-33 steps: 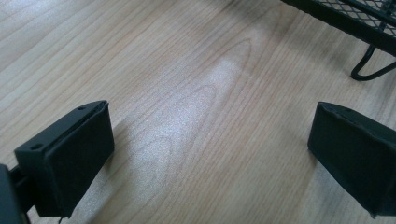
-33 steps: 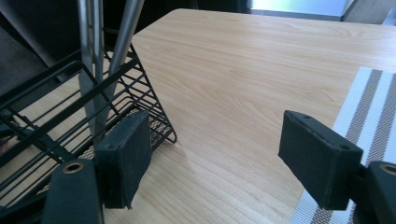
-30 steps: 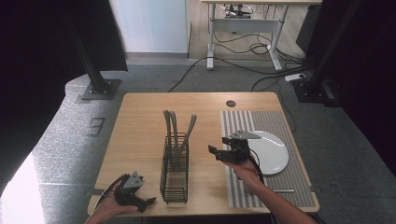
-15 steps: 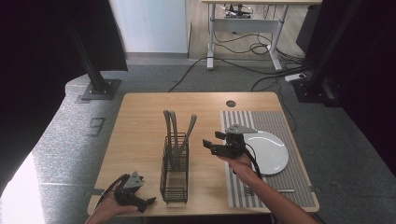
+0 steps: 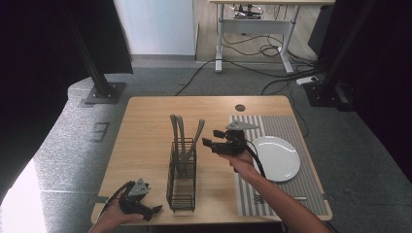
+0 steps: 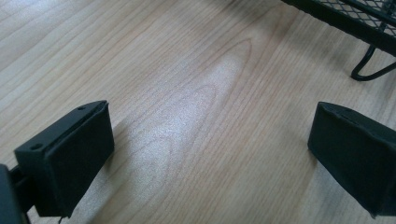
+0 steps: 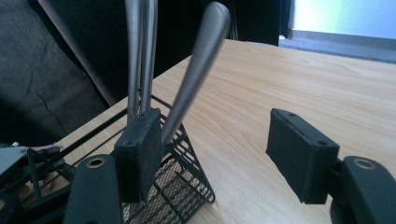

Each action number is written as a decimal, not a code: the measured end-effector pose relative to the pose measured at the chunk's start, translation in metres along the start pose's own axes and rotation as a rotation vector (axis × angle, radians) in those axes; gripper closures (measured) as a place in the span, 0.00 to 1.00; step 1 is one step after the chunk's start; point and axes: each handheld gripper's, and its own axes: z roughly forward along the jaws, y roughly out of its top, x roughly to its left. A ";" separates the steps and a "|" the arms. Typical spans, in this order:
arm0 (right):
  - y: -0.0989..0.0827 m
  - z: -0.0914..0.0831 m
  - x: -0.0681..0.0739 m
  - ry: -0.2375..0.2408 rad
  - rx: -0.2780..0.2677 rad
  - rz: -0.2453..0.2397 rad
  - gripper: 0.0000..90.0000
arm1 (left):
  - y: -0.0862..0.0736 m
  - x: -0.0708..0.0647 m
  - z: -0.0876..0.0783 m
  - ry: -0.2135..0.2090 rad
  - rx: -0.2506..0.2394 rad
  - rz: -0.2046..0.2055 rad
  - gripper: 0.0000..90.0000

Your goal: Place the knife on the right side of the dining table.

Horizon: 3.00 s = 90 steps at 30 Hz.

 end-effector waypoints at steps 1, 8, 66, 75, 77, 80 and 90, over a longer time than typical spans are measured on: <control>0.000 0.000 0.000 0.000 0.000 0.000 0.39 | 0.000 0.000 0.000 0.000 0.000 0.000 0.00; 0.008 0.013 0.005 0.002 0.004 -0.018 0.40 | 0.000 0.000 0.000 0.000 0.000 0.001 0.00; 0.060 -0.050 0.007 0.208 -0.250 0.008 0.93 | 0.000 0.000 0.000 0.000 0.000 -0.002 0.00; 0.067 -0.075 -0.003 0.203 -0.344 0.028 0.93 | 0.000 0.000 0.000 0.000 0.000 -0.002 0.00; 0.068 -0.077 -0.004 0.201 -0.354 0.031 0.92 | 0.000 0.000 0.000 0.000 0.000 -0.002 0.00; 0.070 -0.085 -0.011 0.193 -0.375 0.041 0.93 | 0.000 0.000 0.000 0.000 0.000 -0.002 0.00; 0.054 -0.079 -0.029 0.133 -0.351 0.071 0.92 | 0.000 0.000 0.000 0.000 0.000 -0.002 0.00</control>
